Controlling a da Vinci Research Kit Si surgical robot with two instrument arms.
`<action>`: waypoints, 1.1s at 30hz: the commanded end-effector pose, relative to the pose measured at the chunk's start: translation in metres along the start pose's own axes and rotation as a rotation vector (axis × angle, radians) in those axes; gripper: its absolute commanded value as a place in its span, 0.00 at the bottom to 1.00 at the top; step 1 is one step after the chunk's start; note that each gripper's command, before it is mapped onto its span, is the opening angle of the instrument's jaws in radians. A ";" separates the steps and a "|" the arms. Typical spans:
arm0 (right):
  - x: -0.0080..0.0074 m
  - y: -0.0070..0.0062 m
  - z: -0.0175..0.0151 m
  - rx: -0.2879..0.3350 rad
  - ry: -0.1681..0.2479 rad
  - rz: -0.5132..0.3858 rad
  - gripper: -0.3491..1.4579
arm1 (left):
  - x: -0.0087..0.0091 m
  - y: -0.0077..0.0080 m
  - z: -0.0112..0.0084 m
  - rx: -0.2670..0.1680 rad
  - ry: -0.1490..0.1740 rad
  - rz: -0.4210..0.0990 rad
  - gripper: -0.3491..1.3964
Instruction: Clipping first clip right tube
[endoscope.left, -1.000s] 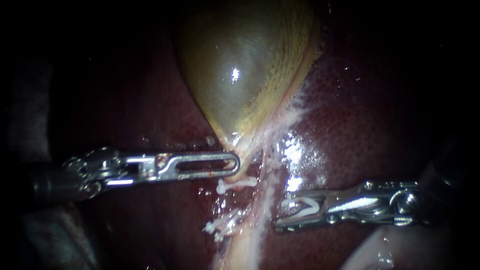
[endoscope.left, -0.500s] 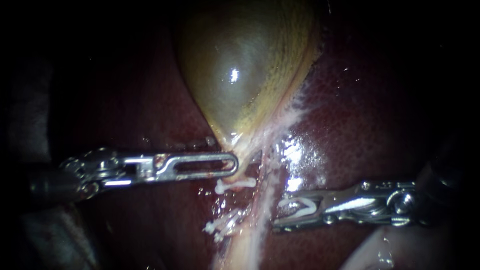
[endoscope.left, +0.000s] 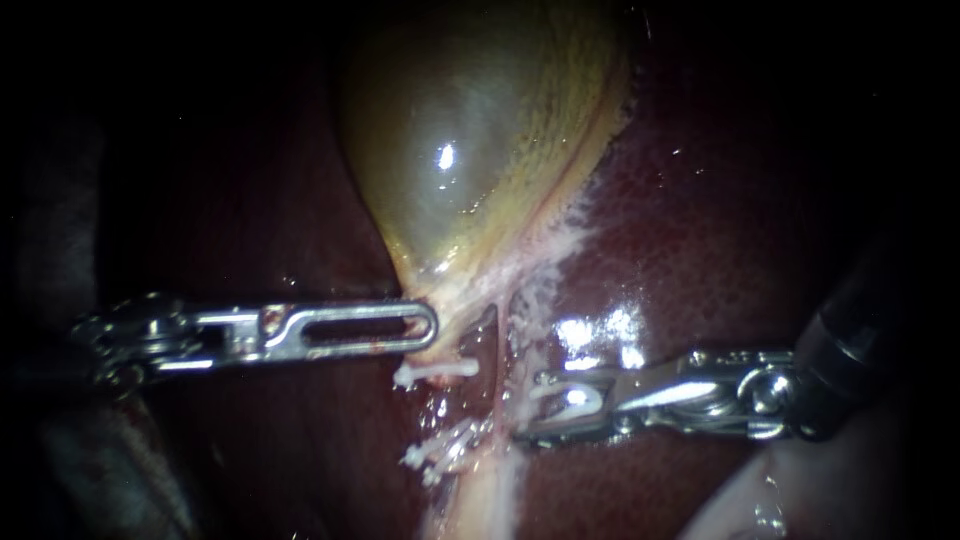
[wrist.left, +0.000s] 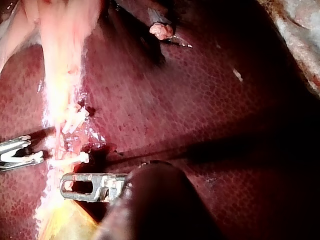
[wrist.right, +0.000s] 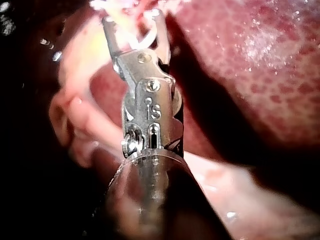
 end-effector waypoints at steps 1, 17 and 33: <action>0.0001 0.0001 0.0002 -0.001 0.000 0.000 0.47 | 0.0000 0.0002 -0.0003 -0.001 -0.003 -0.001 0.00; 0.0003 0.0009 0.0030 -0.010 0.012 0.000 0.47 | 0.0001 0.0024 -0.0016 -0.001 -0.012 -0.016 0.00; 0.0009 0.0002 0.0065 0.011 0.007 0.001 0.45 | 0.0002 0.0027 -0.0016 -0.001 -0.012 -0.017 0.00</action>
